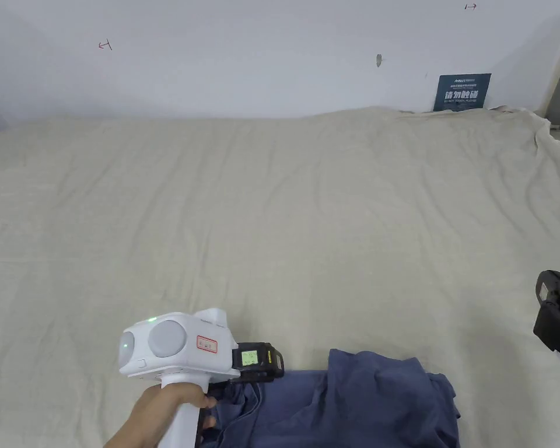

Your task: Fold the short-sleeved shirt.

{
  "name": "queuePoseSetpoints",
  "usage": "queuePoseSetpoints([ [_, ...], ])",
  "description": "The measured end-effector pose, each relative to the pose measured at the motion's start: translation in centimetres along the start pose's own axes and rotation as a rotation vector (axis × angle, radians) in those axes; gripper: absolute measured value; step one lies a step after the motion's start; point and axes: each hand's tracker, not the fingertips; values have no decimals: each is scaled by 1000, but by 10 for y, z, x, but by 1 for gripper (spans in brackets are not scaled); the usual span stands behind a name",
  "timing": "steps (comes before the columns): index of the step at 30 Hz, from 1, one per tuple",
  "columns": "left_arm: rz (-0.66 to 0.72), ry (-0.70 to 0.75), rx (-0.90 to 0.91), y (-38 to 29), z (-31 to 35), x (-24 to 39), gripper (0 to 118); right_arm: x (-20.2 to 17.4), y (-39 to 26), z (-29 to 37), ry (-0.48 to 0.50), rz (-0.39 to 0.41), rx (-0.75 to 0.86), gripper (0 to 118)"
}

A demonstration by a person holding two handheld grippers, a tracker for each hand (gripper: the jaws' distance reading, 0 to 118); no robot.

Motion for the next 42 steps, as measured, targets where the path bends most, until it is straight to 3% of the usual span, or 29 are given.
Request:
queuePoseSetpoints([
  [5, -35, 36, 180, -7, 48, -12, 98, -1, 2, 2, 1, 3, 5, 0],
  [8, -124, 132, 309, -16, 68, -24, 94, -2, 3, 2, 3, 4, 8, 0],
  [10, -154, 200, 373, -20, 72, -35, 63, -4, 4, 3, 3, 7, 11, 0],
  [12, -164, 228, 442, -26, 76, -45, 17, -4, 4, 3, 4, 7, 15, 0],
  [14, -119, 242, 473, -32, 76, -59, 1, -5, 5, 3, 3, 6, 19, 0],
  [23, -177, 330, 467, -68, 47, -79, 0, -6, 6, 4, 3, 9, 16, 0],
  [34, -253, 328, 344, -111, -26, -66, 0, 0, -2, 3, -8, 3, -12, 0],
  [42, -265, 300, 351, -119, -39, -45, 0, 11, -5, 4, -25, -5, -28, 0],
])
